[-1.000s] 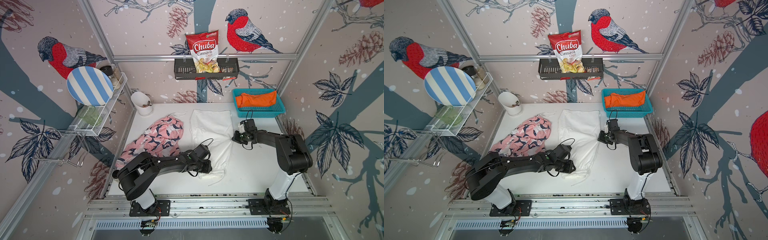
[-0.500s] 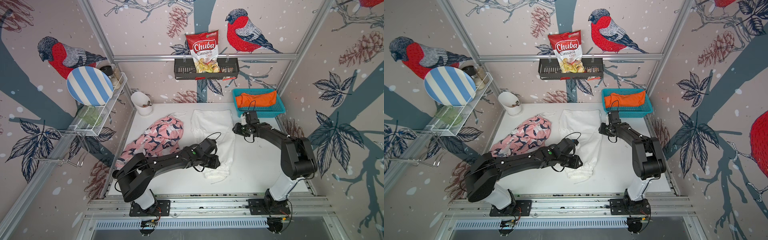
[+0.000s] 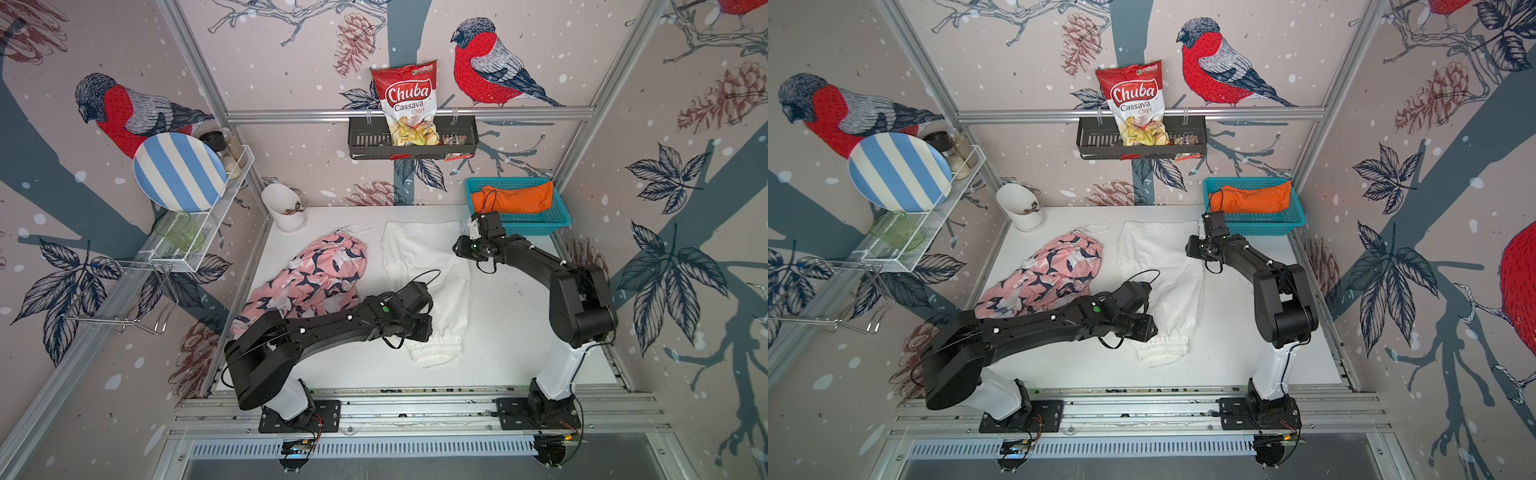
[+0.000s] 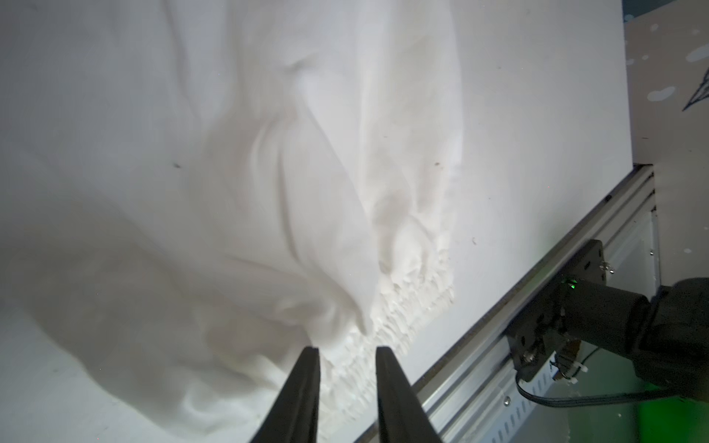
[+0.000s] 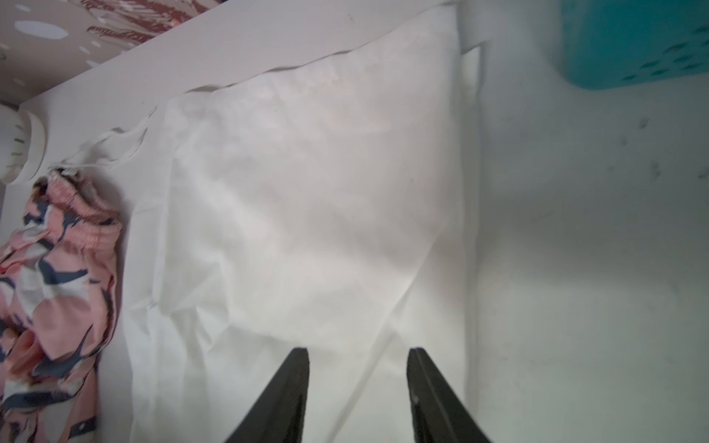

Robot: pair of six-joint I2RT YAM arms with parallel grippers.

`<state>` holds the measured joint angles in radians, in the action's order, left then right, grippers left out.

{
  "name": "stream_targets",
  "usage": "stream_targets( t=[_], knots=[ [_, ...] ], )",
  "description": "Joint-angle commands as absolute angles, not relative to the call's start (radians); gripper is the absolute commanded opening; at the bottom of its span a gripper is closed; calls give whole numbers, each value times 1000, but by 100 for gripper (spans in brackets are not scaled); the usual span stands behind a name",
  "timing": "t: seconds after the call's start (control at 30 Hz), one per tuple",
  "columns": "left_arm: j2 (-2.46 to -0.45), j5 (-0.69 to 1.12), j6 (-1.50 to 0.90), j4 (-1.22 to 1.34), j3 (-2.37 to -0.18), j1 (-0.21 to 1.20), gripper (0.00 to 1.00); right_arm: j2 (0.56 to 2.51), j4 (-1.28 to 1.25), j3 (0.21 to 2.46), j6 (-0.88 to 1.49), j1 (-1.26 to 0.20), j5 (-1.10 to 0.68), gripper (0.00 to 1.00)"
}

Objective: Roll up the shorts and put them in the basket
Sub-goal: Roll the shorts at the center of the board.

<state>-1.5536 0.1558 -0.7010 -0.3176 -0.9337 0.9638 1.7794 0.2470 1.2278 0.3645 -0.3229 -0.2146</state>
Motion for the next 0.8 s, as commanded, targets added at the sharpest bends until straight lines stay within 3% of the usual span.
stream_targets(
  t=[0.0, 0.17, 0.27, 0.43, 0.57, 0.67, 0.77],
  knots=[
    [-1581, 177, -696, -268, -899, 928, 28, 1670, 268, 1122, 341, -353, -282, 47],
    [-1660, 96, -685, -244, -868, 878, 25, 1464, 280, 921, 307, -437, -260, 48],
    [-1688, 96, -681, -204, -831, 821, 24, 1326, 249, 822, 265, -500, -189, 53],
    [-1681, 62, -637, -228, -813, 748, 24, 1223, 193, 756, 178, -570, -154, 55],
    [-1627, 58, -613, -224, -775, 672, 24, 1112, 27, 627, -20, -745, -95, 71],
    [-1594, 65, -591, -221, -761, 614, 24, 1049, -76, 531, -221, -901, 38, 89],
    [-1585, 84, -562, -217, -765, 588, 25, 1069, -49, 516, -449, -1001, 118, 100]
  ],
)
